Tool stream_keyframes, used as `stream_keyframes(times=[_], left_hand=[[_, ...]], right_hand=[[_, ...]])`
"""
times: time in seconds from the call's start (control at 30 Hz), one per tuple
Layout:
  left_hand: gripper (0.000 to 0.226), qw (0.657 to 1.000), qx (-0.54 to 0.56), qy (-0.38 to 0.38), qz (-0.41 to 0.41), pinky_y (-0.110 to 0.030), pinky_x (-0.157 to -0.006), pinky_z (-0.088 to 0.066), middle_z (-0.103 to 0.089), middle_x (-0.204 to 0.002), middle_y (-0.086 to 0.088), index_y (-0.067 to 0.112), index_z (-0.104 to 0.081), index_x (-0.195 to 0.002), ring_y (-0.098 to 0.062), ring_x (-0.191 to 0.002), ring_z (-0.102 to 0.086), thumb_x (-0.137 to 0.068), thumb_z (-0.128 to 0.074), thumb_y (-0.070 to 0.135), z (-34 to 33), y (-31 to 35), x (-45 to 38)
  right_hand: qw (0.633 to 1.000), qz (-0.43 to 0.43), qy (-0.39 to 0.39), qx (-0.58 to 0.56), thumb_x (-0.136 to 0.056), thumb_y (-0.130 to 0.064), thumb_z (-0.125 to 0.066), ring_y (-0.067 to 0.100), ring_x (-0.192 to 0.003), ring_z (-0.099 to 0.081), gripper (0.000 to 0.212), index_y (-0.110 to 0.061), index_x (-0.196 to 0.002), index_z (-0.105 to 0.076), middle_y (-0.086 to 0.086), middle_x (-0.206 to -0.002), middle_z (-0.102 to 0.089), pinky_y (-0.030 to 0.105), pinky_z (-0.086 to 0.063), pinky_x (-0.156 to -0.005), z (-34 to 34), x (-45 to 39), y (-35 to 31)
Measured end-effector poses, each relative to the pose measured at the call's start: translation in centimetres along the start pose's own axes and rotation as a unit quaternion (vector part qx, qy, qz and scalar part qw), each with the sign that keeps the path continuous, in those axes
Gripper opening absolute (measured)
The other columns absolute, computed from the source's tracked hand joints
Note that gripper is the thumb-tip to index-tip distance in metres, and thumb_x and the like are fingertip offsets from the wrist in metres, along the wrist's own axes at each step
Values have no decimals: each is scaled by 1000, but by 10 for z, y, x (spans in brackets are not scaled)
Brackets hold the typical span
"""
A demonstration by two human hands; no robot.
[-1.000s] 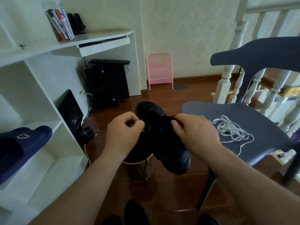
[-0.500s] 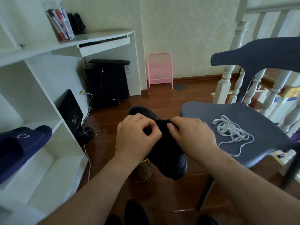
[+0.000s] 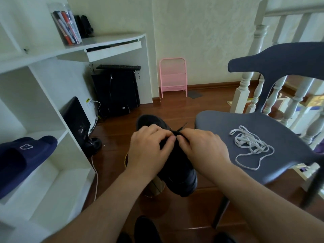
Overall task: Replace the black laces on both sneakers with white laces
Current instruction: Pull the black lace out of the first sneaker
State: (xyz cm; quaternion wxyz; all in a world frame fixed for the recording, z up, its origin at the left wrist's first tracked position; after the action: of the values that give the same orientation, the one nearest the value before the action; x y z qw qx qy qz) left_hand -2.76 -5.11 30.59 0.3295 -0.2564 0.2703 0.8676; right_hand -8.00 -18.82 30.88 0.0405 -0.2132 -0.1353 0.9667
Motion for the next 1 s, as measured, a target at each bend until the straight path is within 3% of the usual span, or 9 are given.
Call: stream_keyframes(times=[0.2, 0.33, 0.43, 0.5, 0.57, 0.67, 0.73, 0.9, 1.0], left_hand=[[15, 997, 60, 35, 15, -35, -72, -41, -54, -71, 13, 26, -59, -68, -11, -76, -48, -83, -59, 30, 18, -10, 0], [19, 986, 98, 17, 133, -38, -69, -45, -55, -69, 8, 28, -57, -66, -20, -74, -55, -83, -51, 35, 26, -54, -1], [22, 954, 102, -77, 272, -47, -70, -55, -63, -73, 2, 27, -62, -76, -26, -75, -61, -91, -52, 40, 0, -96, 9], [27, 938, 64, -145, 309, -52, -85, -58, -68, -95, 4, 36, -65, -100, -27, -96, -64, -97, -47, 56, -15, -108, 18], [49, 938, 60, -149, 306, -50, -95, -54, -63, -114, 2, 32, -55, -129, -26, -113, -58, -100, -40, 69, -17, -103, 19], [36, 958, 136, -73, 240, -37, -72, -51, -60, -93, 3, 28, -53, -104, -20, -88, -61, -102, -48, 64, -3, -61, 8], [37, 970, 144, -84, 177, -35, -62, -47, -59, -79, 5, 31, -51, -85, -14, -74, -59, -97, -57, 65, -1, -31, 7], [14, 974, 130, -25, 184, -20, -62, -46, -62, -80, 10, 33, -60, -95, -4, -74, -60, -97, -69, 44, 4, -32, 5], [11, 971, 103, -49, 209, -15, -59, -42, -65, -83, 12, 31, -65, -97, -1, -76, -61, -99, -65, 41, 2, -45, 3]], right_hand=[[997, -61, 34, -11, -104, -47, -45, 35, -77, -60, 35, -22, -82, -51, -3, -72, -53, 40, -41, -61, 12, -6, 32], [993, -92, 63, -47, -104, -41, -48, 30, -71, -57, 34, -19, -80, -54, -3, -68, -56, 40, -38, -60, 25, -7, 57], [989, -109, 62, -84, -104, -38, -51, 27, -68, -56, 33, -18, -79, -56, -3, -65, -56, 39, -35, -59, 21, -4, 63], [988, -105, 56, -100, -104, -36, -53, 26, -67, -56, 32, -17, -78, -56, -3, -63, -56, 40, -42, -59, 17, -4, 60], [990, -89, 52, -100, -103, -35, -53, 24, -65, -55, 31, -17, -77, -55, -4, -62, -54, 40, -42, -58, 14, -3, 54], [991, -71, 60, -99, -103, -33, -54, 24, -64, -53, 31, -18, -76, -51, -5, -61, -50, 38, -36, -56, 11, -2, 46], [990, -65, 72, -107, -103, -33, -53, 25, -64, -53, 31, -17, -77, -51, -5, -62, -51, 39, -38, -57, 10, -1, 42], [984, -46, 97, -145, -105, -29, -54, 16, -57, -49, 32, -15, -76, -50, -5, -60, -48, 37, -33, -53, 7, 0, 37], [982, -35, 97, -157, -104, -28, -55, 10, -57, -49, 30, -16, -77, -51, -7, -61, -48, 22, -31, -52, 0, 4, 29]])
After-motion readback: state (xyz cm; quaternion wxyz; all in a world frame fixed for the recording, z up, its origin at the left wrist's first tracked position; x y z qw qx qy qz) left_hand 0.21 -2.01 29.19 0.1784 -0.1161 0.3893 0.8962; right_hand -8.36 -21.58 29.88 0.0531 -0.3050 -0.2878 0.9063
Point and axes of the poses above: each hand's wrist, its own x-axis away from the middle knuckle, its own z-axis out of the back of the hand, y = z × x, the point moved 8 cm from there along -x, towards the middle knuckle
